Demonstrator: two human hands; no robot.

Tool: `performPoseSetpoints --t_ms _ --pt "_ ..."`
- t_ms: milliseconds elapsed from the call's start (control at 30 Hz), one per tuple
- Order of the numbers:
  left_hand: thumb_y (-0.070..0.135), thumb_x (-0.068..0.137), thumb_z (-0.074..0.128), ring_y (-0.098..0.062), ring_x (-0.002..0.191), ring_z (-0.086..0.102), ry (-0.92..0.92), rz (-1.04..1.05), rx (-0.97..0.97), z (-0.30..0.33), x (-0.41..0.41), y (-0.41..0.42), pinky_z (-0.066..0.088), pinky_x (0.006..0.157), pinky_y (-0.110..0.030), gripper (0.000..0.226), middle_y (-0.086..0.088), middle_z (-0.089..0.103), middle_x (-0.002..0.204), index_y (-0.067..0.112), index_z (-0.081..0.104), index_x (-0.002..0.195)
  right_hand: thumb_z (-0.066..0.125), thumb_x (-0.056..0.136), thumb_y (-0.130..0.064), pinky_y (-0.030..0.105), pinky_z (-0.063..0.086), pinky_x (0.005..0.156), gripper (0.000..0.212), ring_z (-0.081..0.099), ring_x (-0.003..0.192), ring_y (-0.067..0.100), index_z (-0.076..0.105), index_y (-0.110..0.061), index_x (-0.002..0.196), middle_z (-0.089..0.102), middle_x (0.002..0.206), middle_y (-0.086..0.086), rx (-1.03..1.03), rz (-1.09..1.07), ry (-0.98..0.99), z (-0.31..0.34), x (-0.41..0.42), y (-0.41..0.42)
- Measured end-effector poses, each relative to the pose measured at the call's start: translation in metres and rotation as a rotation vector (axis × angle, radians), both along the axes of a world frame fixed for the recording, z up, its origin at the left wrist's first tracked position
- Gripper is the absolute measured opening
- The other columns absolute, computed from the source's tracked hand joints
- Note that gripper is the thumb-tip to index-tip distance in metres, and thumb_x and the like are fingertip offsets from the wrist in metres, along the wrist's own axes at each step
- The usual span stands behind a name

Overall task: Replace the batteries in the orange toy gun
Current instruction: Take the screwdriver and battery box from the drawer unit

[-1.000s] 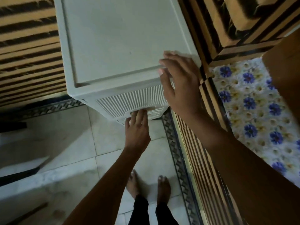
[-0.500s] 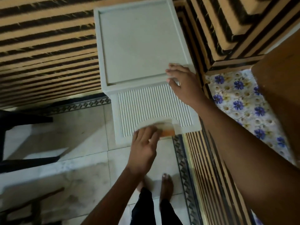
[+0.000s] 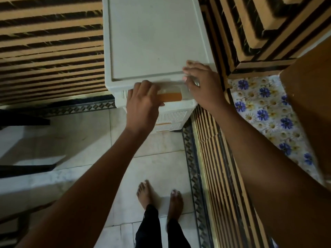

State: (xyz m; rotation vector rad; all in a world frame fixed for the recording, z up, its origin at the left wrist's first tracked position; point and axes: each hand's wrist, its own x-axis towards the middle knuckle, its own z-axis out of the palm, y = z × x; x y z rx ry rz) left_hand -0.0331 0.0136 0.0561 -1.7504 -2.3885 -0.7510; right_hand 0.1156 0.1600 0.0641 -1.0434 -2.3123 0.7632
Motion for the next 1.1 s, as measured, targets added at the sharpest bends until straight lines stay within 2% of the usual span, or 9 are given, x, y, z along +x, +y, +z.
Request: performPoseSetpoints --t_ms 167,300,400,567,633,733,833,1000,1100 --pt "0.012 0.075 0.083 -0.037 0.095 0.058 -0.070 0.028 0.015 -0.010 0.002 0.000 0.044 0.077 -0.044 0.033 -0.014 0.066 0.105 0.003 0.068 0.103 0.056 0.102 -0.021 0.039 0.038 0.121 0.038 0.051 0.141 0.028 0.067 -0.002 0.132 0.060 0.146 0.015 0.076 -0.025 -0.047 -0.001 -0.002 -0.012" --pt "0.008 0.083 0.076 -0.036 0.101 0.058 -0.067 0.052 0.106 -0.022 0.014 -0.016 0.044 0.082 -0.042 0.024 -0.016 0.065 0.112 0.002 0.068 0.106 0.058 0.102 -0.019 0.029 0.047 0.110 0.032 0.062 0.126 0.028 0.071 0.003 0.121 0.067 0.130 0.019 0.216 -0.146 0.043 -0.005 0.015 -0.043" --pt "0.003 0.089 0.071 -0.037 0.101 0.058 -0.069 0.037 0.162 -0.040 0.027 -0.040 0.046 0.083 -0.044 0.018 -0.020 0.065 0.112 -0.001 0.069 0.106 0.061 0.099 -0.007 0.035 0.054 0.096 0.018 0.065 0.109 0.028 0.071 0.005 0.107 0.067 0.114 0.019 0.265 -0.213 0.144 -0.021 0.035 -0.078" --pt "0.003 0.090 0.068 -0.038 0.098 0.059 -0.152 -0.018 -0.011 -0.083 0.038 -0.067 0.048 0.080 -0.047 0.019 -0.017 0.066 0.110 0.001 0.068 0.108 0.062 0.098 -0.006 0.022 0.045 0.083 0.014 0.064 0.095 0.029 0.071 0.004 0.099 0.064 0.102 0.019 0.204 -0.292 0.083 -0.069 0.051 -0.119" --pt "0.004 0.090 0.068 -0.038 0.101 0.059 -0.192 0.011 -0.076 -0.100 0.034 -0.064 0.050 0.082 -0.048 0.022 -0.016 0.065 0.112 0.001 0.067 0.112 0.062 0.097 -0.007 0.021 0.045 0.084 0.015 0.065 0.097 0.030 0.070 0.003 0.103 0.065 0.103 0.018 0.132 -0.281 0.054 -0.092 0.047 -0.123" --pt "0.008 0.094 0.065 -0.038 0.116 0.056 -0.256 0.079 -0.151 -0.123 0.019 -0.043 0.050 0.097 -0.046 0.032 -0.019 0.061 0.125 0.001 0.063 0.125 0.064 0.096 -0.012 0.038 0.055 0.095 0.024 0.065 0.111 0.033 0.069 0.000 0.116 0.068 0.115 0.017 0.008 -0.251 -0.009 -0.123 0.031 -0.114" --pt "0.012 0.096 0.063 -0.039 0.130 0.049 -0.296 0.140 -0.245 -0.139 0.003 -0.012 0.048 0.105 -0.047 0.042 -0.020 0.051 0.140 0.006 0.055 0.138 0.066 0.096 -0.019 0.043 0.052 0.106 0.040 0.060 0.127 0.034 0.064 -0.005 0.133 0.065 0.132 0.016 -0.076 -0.270 -0.121 -0.141 0.008 -0.093" --pt "0.022 0.099 0.061 -0.041 0.129 0.049 -0.237 0.180 -0.312 -0.158 -0.027 0.028 0.046 0.105 -0.048 0.048 -0.020 0.052 0.143 0.010 0.048 0.144 0.058 0.102 -0.037 0.040 0.043 0.114 0.061 0.038 0.148 0.035 0.044 -0.004 0.151 0.040 0.159 0.021 -0.098 -0.377 -0.346 -0.160 -0.037 -0.059" --pt "0.018 0.100 0.056 -0.043 0.116 0.060 -0.265 0.247 -0.384 -0.161 -0.040 0.042 0.052 0.092 -0.046 0.036 -0.022 0.062 0.129 0.003 0.056 0.132 0.061 0.099 -0.047 0.037 0.041 0.115 0.078 0.026 0.154 0.037 0.034 -0.002 0.156 0.027 0.165 0.023 -0.119 -0.450 -0.381 -0.171 -0.058 -0.045"
